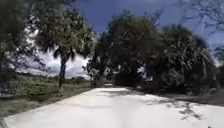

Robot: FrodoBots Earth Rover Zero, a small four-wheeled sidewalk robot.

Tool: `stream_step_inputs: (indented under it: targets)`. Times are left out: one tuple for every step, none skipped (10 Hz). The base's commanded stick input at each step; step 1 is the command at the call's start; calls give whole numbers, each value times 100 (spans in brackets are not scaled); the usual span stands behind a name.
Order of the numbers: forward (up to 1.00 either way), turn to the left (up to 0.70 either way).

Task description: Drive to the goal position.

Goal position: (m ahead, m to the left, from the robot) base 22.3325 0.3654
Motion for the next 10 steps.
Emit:
stream_step_inputs:
  targets:
    - [85,0]
    - [85,0]
    - [85,0]
    - [85,0]
    - [85,0]
    - [85,0]
    - [85,0]
    - [85,0]
    - [85,0]
    - [85,0]
